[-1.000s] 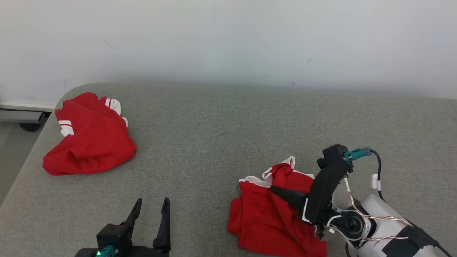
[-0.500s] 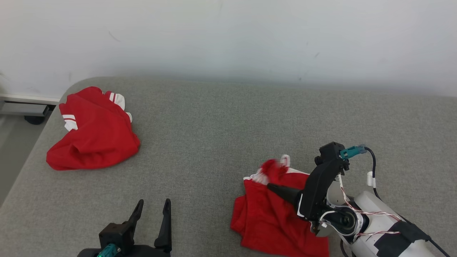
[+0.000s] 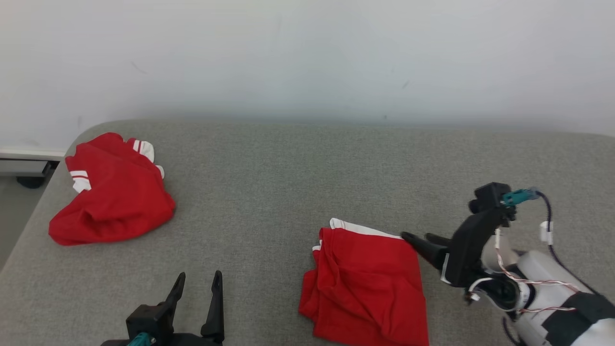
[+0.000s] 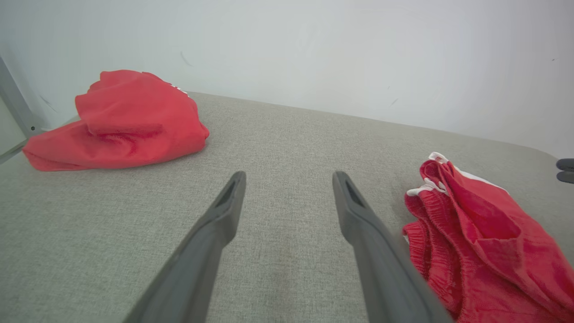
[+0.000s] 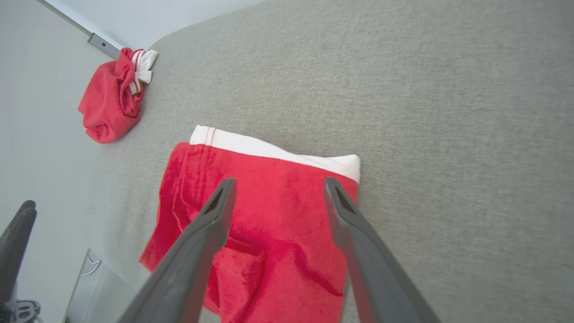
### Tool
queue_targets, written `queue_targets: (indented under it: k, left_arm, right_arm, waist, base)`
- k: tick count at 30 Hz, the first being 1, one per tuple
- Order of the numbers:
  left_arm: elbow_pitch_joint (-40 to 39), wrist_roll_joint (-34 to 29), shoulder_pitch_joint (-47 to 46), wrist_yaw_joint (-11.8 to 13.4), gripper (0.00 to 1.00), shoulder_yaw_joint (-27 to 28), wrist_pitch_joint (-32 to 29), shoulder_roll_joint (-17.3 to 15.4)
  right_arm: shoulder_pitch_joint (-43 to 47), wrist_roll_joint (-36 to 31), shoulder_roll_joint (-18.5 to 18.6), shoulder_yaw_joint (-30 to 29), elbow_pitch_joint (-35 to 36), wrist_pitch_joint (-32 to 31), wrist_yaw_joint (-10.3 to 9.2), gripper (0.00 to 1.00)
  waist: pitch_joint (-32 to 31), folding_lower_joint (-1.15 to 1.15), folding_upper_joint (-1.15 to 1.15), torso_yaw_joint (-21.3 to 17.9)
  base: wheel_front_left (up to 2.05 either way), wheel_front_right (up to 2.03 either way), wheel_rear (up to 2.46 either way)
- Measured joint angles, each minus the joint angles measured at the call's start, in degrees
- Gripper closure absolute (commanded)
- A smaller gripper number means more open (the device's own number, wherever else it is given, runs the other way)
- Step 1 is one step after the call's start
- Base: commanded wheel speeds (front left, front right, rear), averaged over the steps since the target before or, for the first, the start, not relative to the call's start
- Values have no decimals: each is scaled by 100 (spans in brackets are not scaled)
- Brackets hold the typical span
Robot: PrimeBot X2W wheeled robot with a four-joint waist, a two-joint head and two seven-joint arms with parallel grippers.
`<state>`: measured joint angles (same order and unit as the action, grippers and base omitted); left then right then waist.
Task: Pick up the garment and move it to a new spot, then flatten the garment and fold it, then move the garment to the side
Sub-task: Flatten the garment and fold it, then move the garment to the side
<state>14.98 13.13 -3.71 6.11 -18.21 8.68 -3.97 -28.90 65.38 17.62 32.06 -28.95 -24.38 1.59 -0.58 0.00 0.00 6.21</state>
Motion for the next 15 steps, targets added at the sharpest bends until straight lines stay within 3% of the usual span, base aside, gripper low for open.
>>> queue_targets:
  k: [6, 15]
  left_arm:
    - [-75, -56, 7, 3, 0, -44, 2, -20]
    - [-143, -322, 1, 43, 0, -122, 34, -100]
  right_arm:
    - [40, -526, 564, 113, -79, 229, -7, 0]
    - [284, -471, 374, 174, -389, 350, -4, 0]
  waist:
    - [-35, 0, 0, -121]
    - [-4, 0, 0, -89]
  base:
    - [0, 0, 0]
    - [0, 0, 0]
